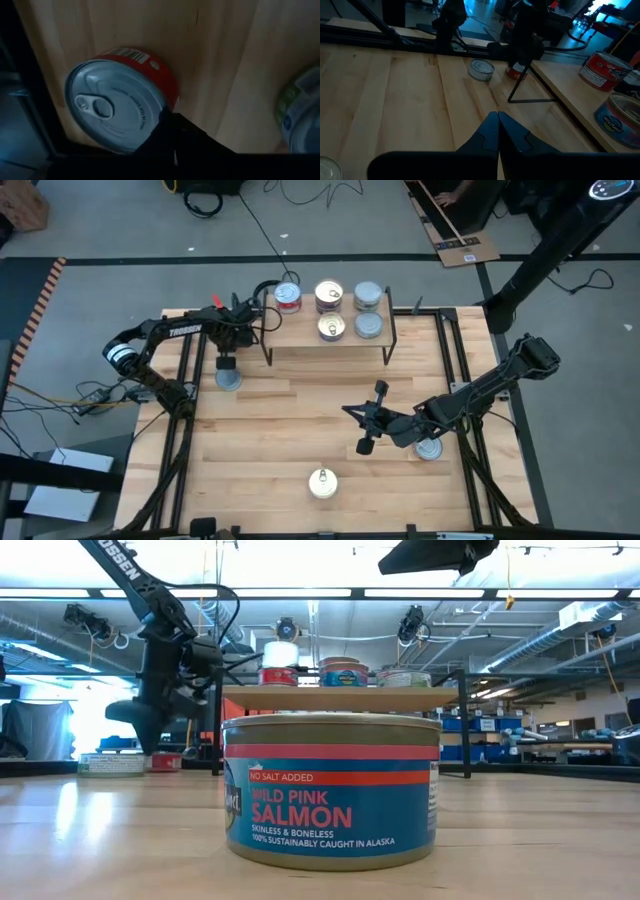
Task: Stack canned seafood by type on shelf
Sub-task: Put the red tuna can on the shelf aligned with the other red tuna can
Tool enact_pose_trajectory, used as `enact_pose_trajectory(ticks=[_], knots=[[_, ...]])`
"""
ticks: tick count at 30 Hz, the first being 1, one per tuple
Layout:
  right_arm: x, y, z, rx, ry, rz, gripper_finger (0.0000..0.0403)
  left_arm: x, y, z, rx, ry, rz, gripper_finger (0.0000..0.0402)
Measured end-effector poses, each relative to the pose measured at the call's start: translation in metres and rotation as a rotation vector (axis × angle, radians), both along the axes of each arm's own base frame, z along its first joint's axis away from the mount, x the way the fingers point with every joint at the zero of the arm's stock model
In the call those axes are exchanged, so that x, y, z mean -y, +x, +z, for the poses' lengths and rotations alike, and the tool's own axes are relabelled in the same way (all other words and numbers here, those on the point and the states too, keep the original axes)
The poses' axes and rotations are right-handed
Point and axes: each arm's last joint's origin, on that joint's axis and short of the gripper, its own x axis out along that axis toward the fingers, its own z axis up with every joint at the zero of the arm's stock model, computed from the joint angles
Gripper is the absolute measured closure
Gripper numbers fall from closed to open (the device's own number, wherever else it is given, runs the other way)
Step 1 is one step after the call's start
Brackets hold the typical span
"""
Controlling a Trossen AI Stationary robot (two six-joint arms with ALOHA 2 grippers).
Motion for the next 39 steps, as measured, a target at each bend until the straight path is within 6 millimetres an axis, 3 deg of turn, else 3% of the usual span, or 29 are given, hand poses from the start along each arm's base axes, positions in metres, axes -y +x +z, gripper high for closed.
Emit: enact_pose_trajectory(ticks=[14, 20, 31, 39], knots=[[0.0, 0.0, 0.0, 0.003, -0.002, 0.002, 0.0392, -0.002, 0.003, 0.038, -0.022, -0.082, 0.09, 0.04], [0.0, 0.0, 0.0, 0.003, -0.002, 0.002, 0.0392, -0.004, 0.006, 0.027, 0.049, -0.058, 0.06, 0.0376], [0.0, 0.0, 0.0, 0.003, -0.002, 0.002, 0.0392, -0.003, -0.01, -0.005, 0.023, -0.011, 0.084, 0.0277], [0.0, 0.0, 0.001, 0.006, -0.001, 0.001, 0.039, -0.004, -0.01, -0.01, 0.022, 0.04, 0.086, 0.0283]])
